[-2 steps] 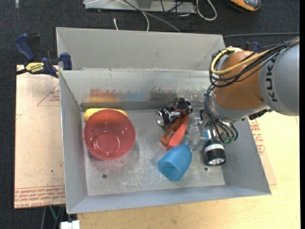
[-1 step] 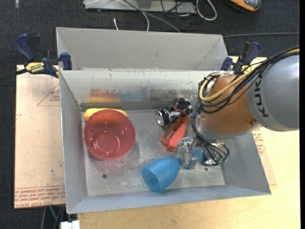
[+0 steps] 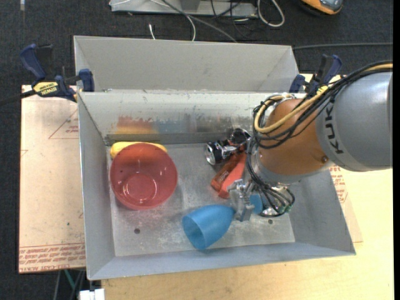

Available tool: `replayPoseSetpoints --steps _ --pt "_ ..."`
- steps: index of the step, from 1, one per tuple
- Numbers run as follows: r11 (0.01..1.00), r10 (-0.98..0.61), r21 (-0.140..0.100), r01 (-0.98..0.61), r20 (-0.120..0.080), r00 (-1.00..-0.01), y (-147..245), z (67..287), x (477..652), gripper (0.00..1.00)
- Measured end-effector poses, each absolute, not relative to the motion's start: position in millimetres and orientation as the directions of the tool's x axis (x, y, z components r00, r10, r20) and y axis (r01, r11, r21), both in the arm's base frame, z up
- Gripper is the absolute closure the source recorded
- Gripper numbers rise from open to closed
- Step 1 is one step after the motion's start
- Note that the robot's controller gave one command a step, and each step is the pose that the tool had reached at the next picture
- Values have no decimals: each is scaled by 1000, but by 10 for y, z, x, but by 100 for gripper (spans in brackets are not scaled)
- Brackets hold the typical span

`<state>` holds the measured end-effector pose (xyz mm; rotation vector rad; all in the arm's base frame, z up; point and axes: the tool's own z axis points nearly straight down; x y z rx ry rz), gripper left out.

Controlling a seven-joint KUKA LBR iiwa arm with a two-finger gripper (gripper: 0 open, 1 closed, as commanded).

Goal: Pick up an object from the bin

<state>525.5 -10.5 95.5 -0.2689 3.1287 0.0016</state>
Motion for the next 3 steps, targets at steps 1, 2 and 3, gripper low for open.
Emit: replayPoseSetpoints --steps 1,2,3 --pt "842 -539 0 -539 -3 -842 -18 969 5239 0" --pt "843 -538 1 -538 -4 -843 -19 969 5241 0" --pt "865 -502 -5 -502 -16 -865 162 737 5298 0"
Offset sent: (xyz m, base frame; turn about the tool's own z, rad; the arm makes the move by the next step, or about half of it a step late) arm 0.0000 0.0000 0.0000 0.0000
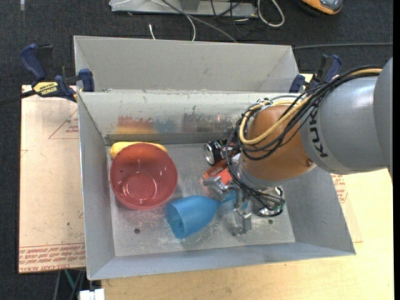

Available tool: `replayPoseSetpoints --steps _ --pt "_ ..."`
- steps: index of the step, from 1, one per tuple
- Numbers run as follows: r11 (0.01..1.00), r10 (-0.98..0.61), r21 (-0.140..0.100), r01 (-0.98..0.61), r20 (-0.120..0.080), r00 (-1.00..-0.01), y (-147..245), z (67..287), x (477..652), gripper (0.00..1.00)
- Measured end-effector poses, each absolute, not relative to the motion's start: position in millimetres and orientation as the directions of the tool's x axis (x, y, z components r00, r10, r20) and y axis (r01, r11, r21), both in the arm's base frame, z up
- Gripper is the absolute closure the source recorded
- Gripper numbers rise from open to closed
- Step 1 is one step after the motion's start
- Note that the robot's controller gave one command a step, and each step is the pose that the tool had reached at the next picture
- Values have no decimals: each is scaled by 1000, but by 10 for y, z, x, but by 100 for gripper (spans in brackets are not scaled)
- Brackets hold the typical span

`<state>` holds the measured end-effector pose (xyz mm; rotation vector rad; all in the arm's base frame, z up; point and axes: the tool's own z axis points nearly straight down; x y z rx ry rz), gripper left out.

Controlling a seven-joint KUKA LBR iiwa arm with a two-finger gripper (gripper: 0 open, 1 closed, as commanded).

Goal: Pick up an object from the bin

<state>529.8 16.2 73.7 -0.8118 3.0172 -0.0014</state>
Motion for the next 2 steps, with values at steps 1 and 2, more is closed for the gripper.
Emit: replayPoseSetpoints --steps 1,2 --pt "656 -755 -4 -755 -8 -656 -15 702 5343 0" --pt "656 -755 -3 -755 -8 -656 -8 704 5343 100"
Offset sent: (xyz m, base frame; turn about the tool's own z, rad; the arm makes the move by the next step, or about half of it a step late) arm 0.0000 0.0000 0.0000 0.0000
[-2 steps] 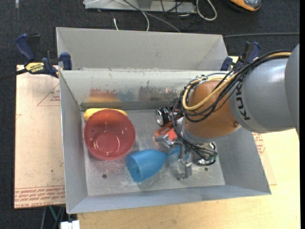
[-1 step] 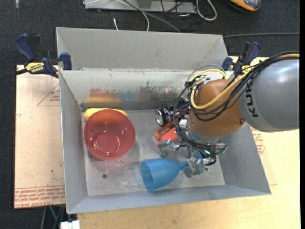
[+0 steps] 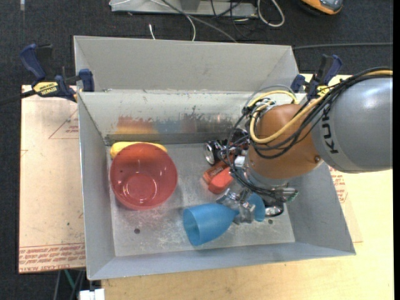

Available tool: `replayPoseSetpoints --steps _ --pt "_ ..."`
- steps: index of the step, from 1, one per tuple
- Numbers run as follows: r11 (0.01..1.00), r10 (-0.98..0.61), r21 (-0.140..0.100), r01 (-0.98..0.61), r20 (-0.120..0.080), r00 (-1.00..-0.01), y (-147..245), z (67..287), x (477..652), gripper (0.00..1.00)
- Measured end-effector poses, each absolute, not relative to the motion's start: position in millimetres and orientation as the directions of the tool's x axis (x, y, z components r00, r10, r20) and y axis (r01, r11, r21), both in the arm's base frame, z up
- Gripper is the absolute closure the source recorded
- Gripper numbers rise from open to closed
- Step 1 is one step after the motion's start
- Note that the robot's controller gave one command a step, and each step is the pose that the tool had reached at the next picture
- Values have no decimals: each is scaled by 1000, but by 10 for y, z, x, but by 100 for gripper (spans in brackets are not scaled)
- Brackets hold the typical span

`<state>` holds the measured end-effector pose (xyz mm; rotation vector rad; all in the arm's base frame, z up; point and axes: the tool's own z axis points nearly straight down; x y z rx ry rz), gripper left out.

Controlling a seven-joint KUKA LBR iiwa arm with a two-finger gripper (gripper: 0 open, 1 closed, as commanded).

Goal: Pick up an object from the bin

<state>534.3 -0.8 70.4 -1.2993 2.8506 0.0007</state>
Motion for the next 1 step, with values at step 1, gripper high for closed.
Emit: replayPoseSetpoints --steps 1 --pt "656 -755 -3 -755 -8 -656 -8 703 5343 100"
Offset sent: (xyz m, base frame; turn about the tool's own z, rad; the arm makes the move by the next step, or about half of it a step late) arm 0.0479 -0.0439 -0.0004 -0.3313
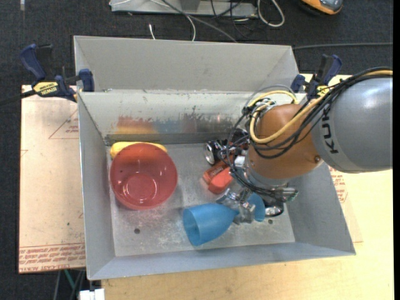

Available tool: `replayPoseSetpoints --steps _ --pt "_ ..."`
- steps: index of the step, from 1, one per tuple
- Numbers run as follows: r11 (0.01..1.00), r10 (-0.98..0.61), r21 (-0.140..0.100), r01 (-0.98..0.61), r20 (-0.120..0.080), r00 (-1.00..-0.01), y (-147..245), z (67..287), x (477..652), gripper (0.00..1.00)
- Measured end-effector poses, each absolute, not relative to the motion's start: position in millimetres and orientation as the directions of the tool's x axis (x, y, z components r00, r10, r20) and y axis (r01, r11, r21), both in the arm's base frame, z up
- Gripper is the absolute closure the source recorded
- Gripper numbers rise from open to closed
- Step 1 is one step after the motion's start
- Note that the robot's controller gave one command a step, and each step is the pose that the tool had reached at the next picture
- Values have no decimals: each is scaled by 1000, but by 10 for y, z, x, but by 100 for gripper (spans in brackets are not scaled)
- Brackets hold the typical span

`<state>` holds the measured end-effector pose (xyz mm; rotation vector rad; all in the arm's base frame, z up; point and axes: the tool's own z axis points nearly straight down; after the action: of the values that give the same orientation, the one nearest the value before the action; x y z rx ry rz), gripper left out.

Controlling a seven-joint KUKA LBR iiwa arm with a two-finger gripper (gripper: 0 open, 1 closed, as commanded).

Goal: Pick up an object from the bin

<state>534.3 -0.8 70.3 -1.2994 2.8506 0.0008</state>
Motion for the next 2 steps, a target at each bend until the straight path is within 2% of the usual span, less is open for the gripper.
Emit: replayPoseSetpoints --steps 1,2 --pt "384 -923 -10 -923 -9 -384 -466 706 5841 100" --pt "567 -824 3 -824 -9 -567 -192 1786 5409 100"
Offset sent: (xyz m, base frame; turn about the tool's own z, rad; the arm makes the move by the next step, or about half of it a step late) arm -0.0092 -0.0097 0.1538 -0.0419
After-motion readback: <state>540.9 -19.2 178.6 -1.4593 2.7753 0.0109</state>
